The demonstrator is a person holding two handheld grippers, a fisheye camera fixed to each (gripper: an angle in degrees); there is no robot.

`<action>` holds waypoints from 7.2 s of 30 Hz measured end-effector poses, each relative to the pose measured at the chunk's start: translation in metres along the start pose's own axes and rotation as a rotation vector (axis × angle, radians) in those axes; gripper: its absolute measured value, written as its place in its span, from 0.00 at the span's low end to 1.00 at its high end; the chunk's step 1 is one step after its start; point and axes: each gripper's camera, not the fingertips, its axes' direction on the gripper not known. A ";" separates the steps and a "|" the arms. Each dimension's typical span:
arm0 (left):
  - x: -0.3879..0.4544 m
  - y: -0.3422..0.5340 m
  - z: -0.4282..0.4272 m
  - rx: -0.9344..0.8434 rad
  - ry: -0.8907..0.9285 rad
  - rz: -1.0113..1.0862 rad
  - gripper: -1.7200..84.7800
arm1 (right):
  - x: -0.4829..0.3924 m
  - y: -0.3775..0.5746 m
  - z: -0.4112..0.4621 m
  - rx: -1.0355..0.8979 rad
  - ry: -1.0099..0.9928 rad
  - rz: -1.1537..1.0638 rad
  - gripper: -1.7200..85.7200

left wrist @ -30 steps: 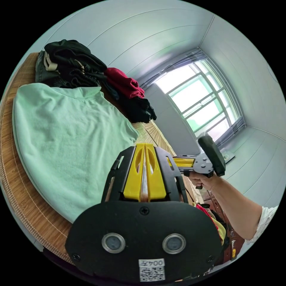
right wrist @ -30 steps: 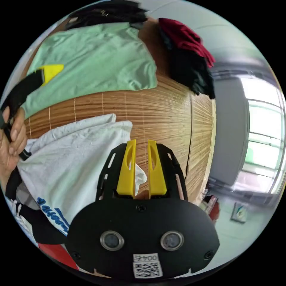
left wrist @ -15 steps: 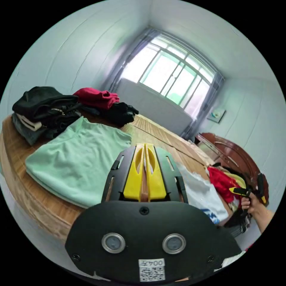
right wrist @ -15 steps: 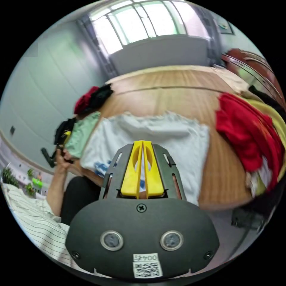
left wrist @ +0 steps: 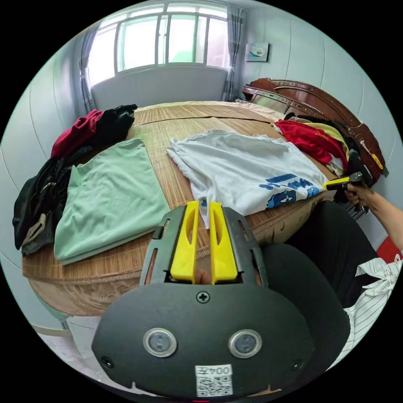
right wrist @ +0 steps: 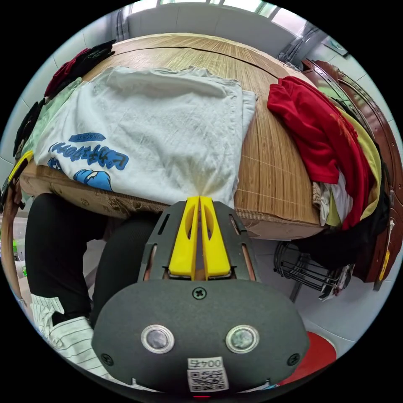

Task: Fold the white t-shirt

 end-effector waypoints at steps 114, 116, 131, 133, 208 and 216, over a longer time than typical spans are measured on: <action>0.047 -0.027 0.069 -0.194 0.086 -0.146 0.02 | 0.181 0.032 -0.247 0.383 -0.461 0.217 0.07; 0.055 -0.029 0.065 -0.163 0.070 -0.127 0.02 | 0.205 0.039 -0.266 0.491 -0.506 0.261 0.08; 0.064 -0.033 0.085 -0.128 0.095 -0.166 0.02 | 0.081 -0.218 -0.225 0.350 -0.376 -0.184 0.12; 0.064 -0.033 0.087 -0.124 0.107 -0.165 0.02 | 0.045 -0.239 -0.213 0.319 -0.292 -0.292 0.13; 0.063 -0.074 0.138 -0.089 0.165 -0.189 0.02 | 0.108 -0.260 -0.038 0.236 0.064 -0.114 0.03; 0.052 -0.072 0.147 -0.083 0.182 -0.199 0.02 | 0.231 -0.269 -0.049 0.218 -0.334 0.267 0.09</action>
